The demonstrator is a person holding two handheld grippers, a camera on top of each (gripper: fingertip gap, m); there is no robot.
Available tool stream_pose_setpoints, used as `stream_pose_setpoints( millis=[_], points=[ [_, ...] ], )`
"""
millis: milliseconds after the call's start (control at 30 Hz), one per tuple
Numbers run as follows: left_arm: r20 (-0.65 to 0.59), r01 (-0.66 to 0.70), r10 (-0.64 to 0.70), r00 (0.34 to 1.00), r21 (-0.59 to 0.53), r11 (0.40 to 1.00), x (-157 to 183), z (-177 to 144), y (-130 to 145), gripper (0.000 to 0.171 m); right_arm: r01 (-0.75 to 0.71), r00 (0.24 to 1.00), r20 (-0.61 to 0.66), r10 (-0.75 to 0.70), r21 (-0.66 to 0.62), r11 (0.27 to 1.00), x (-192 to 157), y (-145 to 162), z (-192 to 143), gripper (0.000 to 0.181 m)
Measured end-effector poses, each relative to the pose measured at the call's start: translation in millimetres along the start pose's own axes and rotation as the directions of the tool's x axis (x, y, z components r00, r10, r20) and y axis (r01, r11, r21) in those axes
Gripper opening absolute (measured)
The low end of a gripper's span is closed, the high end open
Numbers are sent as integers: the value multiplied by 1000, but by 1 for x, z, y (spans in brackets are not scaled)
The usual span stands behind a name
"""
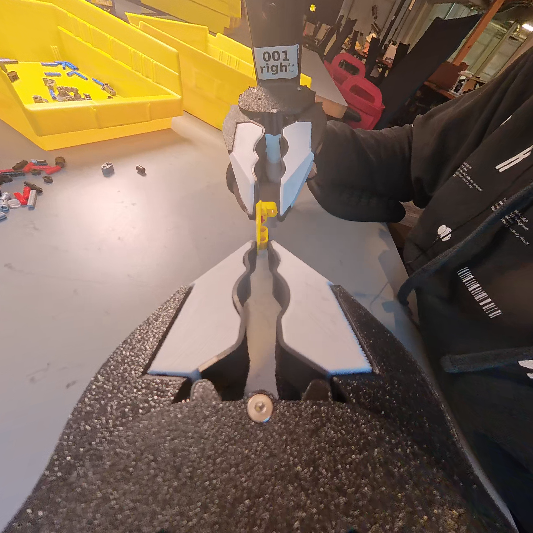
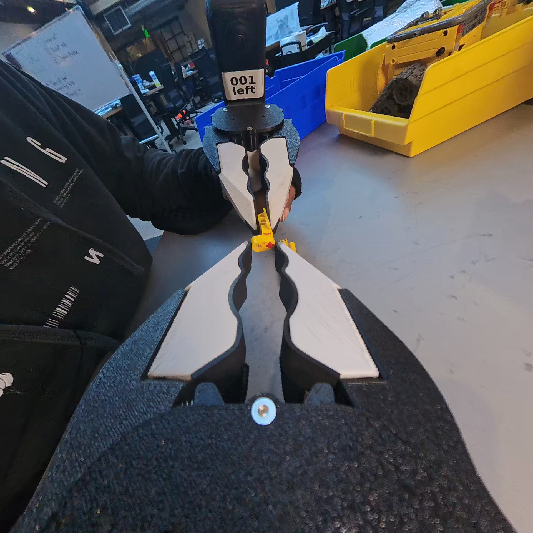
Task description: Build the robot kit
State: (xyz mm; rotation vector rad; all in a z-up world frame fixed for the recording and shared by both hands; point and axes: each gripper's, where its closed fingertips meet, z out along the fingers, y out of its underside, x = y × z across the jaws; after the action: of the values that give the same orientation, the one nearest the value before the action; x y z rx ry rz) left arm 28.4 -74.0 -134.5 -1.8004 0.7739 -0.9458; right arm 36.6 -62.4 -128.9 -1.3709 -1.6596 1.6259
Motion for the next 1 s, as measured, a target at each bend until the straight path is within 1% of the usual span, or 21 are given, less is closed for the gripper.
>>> stream_pose_setpoints(
  millis=[167,500,700,1000],
  points=[
    [-14,-17,17,1000,-43,999,2,1,8,6,27,1000,-1,-27,-52,998,-2,9,2,16],
    [-24,-16,14,1000,-81,997,3,5,16,6,39,999,7,-39,-85,996,-4,16,3,16],
    [-8,-11,10,1000,-91,996,0,5,19,7,33,999,-5,-34,-103,994,-1,21,5,16],
    [30,-39,42,999,-110,993,-4,5,22,7,53,998,-23,-56,-133,990,1,27,7,16]
  ],
)
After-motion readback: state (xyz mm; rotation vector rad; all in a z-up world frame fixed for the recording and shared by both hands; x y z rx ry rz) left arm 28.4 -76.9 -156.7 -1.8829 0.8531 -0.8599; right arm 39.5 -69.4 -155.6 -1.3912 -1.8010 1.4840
